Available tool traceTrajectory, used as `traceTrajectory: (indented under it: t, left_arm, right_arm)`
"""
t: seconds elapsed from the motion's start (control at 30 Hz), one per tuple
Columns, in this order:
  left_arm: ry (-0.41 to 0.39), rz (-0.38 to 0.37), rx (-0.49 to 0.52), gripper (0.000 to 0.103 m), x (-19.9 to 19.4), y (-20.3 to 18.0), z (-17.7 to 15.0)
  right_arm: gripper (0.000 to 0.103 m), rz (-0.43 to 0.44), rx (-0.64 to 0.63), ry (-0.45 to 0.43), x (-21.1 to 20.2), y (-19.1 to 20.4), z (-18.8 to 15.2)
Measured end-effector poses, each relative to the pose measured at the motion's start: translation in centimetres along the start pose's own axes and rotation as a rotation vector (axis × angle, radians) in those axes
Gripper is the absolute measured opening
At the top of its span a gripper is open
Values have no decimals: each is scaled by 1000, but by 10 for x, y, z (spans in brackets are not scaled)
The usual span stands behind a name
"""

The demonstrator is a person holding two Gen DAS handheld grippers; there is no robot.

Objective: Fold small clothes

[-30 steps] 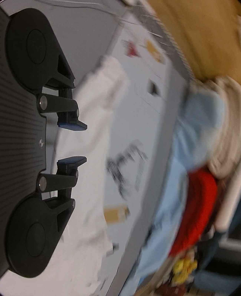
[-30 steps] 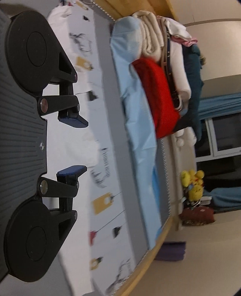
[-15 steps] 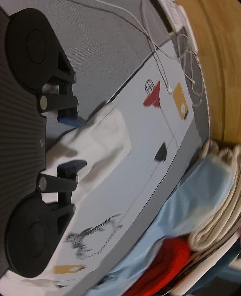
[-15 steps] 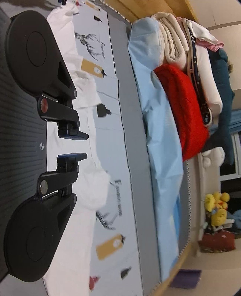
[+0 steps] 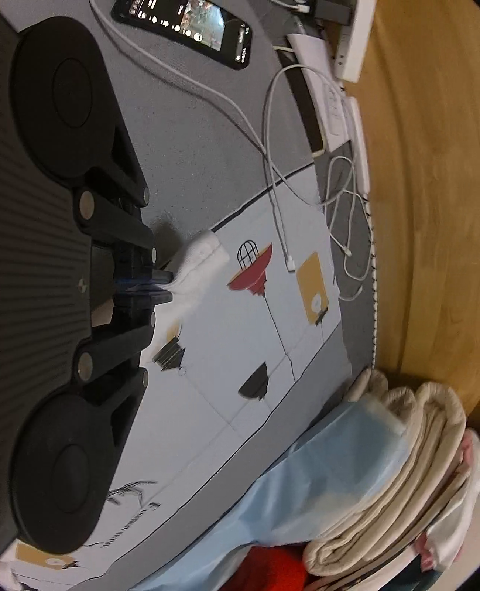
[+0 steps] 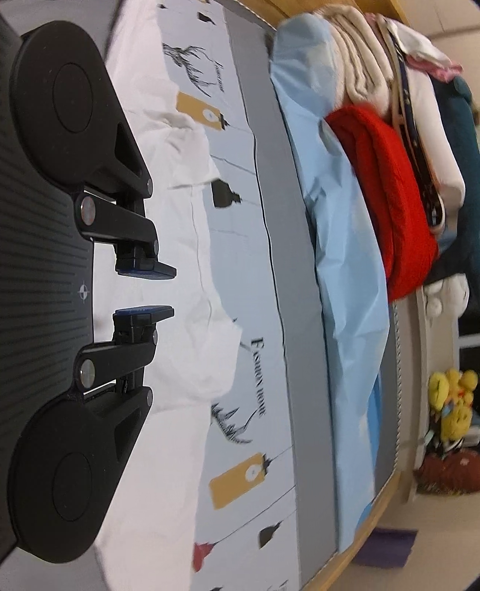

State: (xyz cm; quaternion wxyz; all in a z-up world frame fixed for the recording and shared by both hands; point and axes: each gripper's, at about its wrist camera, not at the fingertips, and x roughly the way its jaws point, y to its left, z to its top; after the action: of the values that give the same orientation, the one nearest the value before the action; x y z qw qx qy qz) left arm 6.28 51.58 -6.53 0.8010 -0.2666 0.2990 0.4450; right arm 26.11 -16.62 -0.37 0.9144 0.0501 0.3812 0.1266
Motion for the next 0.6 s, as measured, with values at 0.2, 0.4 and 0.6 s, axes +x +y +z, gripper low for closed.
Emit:
traceTrajectory:
  t: [0.2,0.4,0.6]
  left_arm:
    - [-159,-136,139,3,-77,-71,-2]
    - [-267,-548,338,3,-210,-222,-69]
    - [34,-995,583,36,-300,-351,-209]
  right_arm:
    - [16,14,75,15,-10,-18,1]
    - [16,32,159,3,-21,-36,4]
    - [16,7,259,-15,-22,-62,10]
